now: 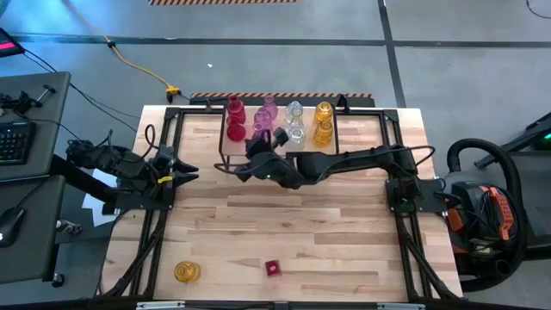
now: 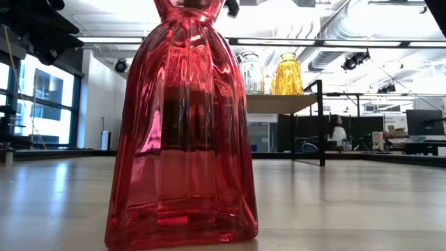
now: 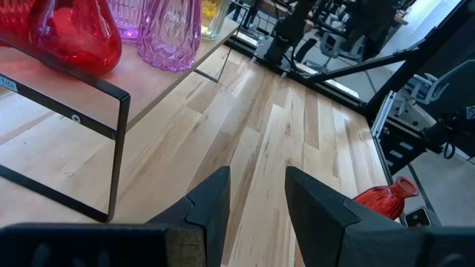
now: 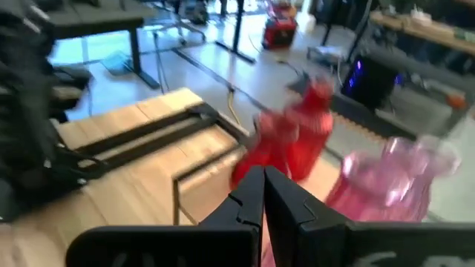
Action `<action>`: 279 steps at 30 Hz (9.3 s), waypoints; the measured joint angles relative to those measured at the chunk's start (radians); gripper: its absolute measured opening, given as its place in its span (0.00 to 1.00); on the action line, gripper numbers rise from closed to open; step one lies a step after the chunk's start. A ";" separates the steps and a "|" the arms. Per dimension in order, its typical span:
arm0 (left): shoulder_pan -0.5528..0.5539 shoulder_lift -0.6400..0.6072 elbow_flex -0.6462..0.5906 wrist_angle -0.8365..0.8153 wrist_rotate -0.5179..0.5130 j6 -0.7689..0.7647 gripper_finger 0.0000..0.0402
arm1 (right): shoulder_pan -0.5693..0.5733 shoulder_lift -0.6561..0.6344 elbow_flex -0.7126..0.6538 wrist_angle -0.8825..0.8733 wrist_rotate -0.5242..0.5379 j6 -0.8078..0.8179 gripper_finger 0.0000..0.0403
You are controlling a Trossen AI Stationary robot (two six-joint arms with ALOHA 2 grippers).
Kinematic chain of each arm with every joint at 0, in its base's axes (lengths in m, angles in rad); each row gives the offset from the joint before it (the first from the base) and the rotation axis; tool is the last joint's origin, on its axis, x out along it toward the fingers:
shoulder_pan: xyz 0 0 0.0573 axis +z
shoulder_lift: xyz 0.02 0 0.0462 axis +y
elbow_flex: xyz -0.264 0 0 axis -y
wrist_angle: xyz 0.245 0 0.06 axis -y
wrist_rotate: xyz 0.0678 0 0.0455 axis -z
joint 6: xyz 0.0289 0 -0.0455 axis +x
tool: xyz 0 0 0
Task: Sort vases onto shelf
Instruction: Put the red vase on the shelf aligned with the other red vases
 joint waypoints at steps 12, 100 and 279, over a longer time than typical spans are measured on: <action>0.000 0.000 0.000 0.000 0.000 0.000 0.30 | 0.012 -0.003 0.445 -0.371 0.046 -0.187 0.00; 0.000 0.000 0.000 0.000 0.000 0.000 0.30 | 0.066 -0.149 0.410 -0.965 -0.710 0.445 0.00; 0.004 0.726 0.000 0.846 0.391 0.104 0.48 | 0.002 0.206 0.450 -0.709 -1.162 0.391 0.01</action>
